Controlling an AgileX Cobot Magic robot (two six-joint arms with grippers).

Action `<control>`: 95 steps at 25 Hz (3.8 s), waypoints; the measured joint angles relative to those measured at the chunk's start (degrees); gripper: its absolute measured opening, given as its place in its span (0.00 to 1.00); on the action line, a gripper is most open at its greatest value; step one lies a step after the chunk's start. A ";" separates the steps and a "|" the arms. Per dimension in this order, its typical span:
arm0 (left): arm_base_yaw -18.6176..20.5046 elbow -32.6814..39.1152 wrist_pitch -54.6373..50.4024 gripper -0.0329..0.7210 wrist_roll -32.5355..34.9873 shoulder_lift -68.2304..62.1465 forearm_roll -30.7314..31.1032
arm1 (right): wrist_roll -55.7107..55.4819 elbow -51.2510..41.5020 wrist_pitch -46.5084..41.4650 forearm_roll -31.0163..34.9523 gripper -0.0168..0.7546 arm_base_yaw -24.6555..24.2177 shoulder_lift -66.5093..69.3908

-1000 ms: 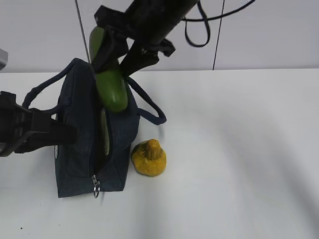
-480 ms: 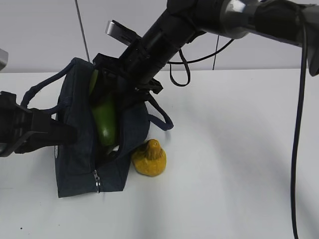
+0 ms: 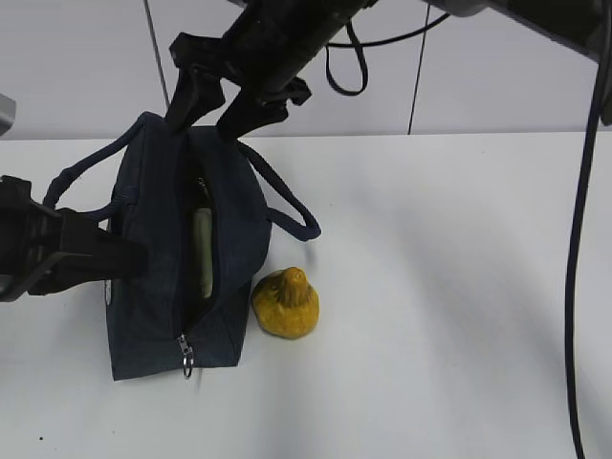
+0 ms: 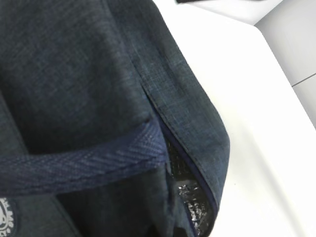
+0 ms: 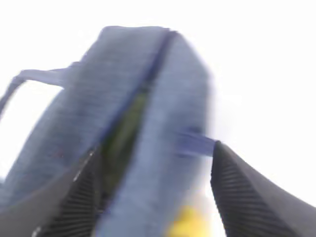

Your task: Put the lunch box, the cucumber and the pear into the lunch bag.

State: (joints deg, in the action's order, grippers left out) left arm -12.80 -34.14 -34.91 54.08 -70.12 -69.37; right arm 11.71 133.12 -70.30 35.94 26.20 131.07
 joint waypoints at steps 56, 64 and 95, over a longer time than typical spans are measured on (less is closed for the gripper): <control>0.00 0.00 -0.67 0.02 0.00 0.00 0.00 | 56.01 -77.63 39.38 29.63 0.61 -0.28 -34.48; 0.00 0.00 -0.71 0.02 0.00 0.00 -0.05 | 56.66 -77.34 40.91 34.29 0.60 -0.28 -30.81; 0.00 0.00 -0.91 0.02 0.00 0.00 -0.05 | 56.80 -70.78 43.32 35.49 0.35 -0.28 -20.76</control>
State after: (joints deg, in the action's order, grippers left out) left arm -12.80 -34.14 -35.81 54.08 -70.12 -69.42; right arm 68.51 62.33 -26.98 71.42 25.92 110.31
